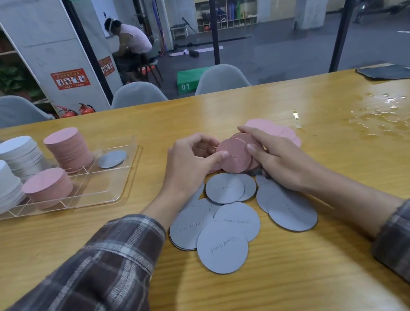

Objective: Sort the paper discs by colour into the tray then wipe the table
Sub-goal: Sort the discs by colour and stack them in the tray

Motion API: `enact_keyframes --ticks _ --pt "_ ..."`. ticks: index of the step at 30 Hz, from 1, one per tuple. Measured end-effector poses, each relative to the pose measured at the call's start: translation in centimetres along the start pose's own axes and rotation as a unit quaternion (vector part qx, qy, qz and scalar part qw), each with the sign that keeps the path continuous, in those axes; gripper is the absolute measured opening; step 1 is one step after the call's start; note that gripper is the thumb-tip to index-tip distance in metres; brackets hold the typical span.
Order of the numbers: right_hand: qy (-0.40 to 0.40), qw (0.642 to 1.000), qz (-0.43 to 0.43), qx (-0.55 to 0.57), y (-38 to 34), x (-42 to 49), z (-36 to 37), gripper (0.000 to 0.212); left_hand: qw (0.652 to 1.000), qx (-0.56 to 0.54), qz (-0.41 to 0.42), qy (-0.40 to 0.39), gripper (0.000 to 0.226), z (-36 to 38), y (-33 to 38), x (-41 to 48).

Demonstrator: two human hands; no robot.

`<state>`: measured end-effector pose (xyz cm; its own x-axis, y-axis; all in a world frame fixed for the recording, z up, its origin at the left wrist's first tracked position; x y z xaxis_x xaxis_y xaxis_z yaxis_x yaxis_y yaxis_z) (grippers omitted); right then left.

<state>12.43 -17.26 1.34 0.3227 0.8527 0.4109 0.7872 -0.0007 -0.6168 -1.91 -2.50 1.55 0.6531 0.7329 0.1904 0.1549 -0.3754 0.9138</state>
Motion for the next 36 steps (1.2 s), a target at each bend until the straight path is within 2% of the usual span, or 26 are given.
enact_keyframes --ticks 10,12,14,16,18,21,26,31,36 --pt "-0.031 0.996 -0.046 -0.069 -0.7 -0.1 0.4 0.062 0.999 0.017 0.035 0.016 0.029 0.7 0.5 -0.3" --pt "-0.016 0.997 -0.040 -0.066 -0.5 0.0 0.2 0.061 0.992 0.089 0.067 0.054 0.023 -0.2 0.2 0.1" --pt "-0.001 0.997 -0.031 -0.067 -0.3 0.1 -0.1 0.061 0.976 0.193 0.081 0.065 0.027 -1.1 -0.6 0.7" --pt "0.005 0.997 -0.023 -0.079 -0.1 0.1 -0.3 0.060 0.958 0.284 0.038 0.028 0.041 -1.4 -1.8 1.2" --pt "-0.006 0.996 -0.016 -0.090 0.1 0.1 -0.4 0.059 0.949 0.315 0.003 -0.001 0.047 -1.4 -2.3 1.3" --pt "-0.019 0.996 -0.007 -0.088 0.5 0.1 -0.3 0.056 0.951 0.309 -0.001 -0.009 0.047 -1.4 -2.1 1.2" --pt "0.008 0.999 0.007 -0.051 0.6 0.2 -0.4 0.051 0.964 0.265 0.017 0.002 0.045 -1.6 -1.8 1.0" --pt "0.034 0.999 0.009 -0.031 0.5 0.0 -0.7 0.050 0.972 0.216 0.073 0.052 0.029 -1.8 -0.9 0.7" --pt "0.043 0.999 0.011 -0.025 0.6 0.0 -0.6 0.050 0.988 0.119 0.091 0.036 0.017 -1.5 -0.1 0.3"
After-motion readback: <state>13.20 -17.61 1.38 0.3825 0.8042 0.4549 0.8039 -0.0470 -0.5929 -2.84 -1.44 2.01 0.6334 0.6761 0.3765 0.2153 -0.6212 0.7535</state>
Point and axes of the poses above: each hand's wrist, its own x-axis towards the middle knuckle, its own z-axis out of the palm, y = z × x, the point moved 3 cm from there along x, towards the middle knuckle, and after that the axes turned 13 degrees about -z, right-handed, at the moved point
